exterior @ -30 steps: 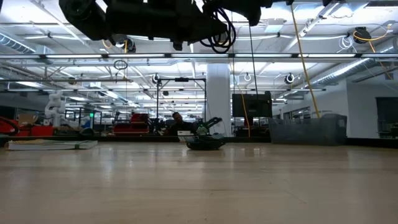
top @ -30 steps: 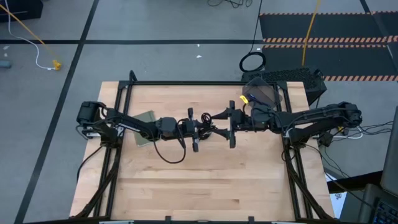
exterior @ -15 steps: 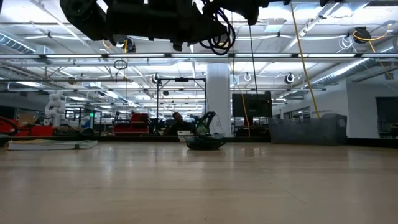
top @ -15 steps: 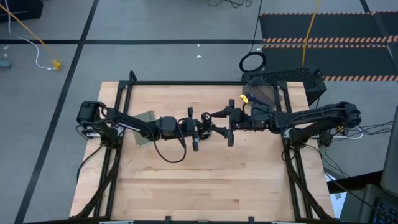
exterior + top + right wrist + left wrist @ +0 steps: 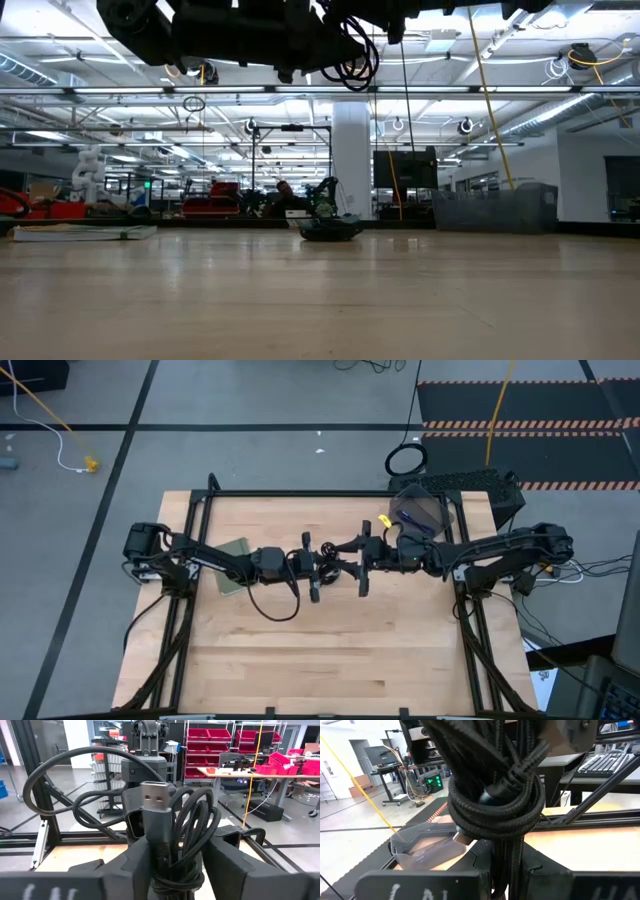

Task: Pick and place USB-C Cables
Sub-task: Put the bottom black charger cable into the black bin

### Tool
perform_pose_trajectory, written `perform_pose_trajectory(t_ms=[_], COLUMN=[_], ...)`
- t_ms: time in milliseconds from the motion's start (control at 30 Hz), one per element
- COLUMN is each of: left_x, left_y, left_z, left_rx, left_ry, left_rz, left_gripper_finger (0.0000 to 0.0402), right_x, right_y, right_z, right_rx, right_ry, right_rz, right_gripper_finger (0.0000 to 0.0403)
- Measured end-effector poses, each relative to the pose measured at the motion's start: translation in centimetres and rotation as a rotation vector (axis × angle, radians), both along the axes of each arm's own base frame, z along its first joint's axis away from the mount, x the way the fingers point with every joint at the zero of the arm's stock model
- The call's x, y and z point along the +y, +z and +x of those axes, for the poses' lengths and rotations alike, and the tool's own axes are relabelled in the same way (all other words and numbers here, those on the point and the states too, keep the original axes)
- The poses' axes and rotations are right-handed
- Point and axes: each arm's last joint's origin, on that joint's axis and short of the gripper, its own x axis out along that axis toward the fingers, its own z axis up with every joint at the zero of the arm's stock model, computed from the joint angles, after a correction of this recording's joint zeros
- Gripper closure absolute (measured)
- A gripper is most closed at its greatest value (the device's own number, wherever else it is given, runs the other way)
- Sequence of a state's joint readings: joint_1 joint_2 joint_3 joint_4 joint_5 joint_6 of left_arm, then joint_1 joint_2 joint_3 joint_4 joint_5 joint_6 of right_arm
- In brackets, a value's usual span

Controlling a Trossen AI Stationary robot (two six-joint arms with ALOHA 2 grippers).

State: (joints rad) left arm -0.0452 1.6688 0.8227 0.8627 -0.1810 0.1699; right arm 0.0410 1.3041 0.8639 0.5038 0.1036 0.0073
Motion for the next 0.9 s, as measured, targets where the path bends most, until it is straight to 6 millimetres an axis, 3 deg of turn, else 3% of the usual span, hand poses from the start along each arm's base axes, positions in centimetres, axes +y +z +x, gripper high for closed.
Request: perform_pose_trajectory(t_ms=[500, 733, 900], left_x=[0.1, 0.1, 0.0], left_y=[0.1, 1.1, 3.3], left_z=[0.0, -0.4, -1.7], left_rx=[-0.02, -0.057, -0.058], left_ry=[0.005, 0.002, -0.006], left_rz=[-0.042, -0.08, -0.084], left_gripper_finger=[0.0358, 0.028, 0.0219], right_x=[-0.7, -0.8, -0.9], right_y=[0.2, 1.2, 2.3], right_z=[-0.1, -0.8, -1.8], right_rx=[-0.008, -0.044, -0.08], right_ry=[-0.022, -0.028, -0.037], right_rz=[-0.051, -0.095, -0.125], right_gripper_finger=[0.0333, 0.035, 0.0352])
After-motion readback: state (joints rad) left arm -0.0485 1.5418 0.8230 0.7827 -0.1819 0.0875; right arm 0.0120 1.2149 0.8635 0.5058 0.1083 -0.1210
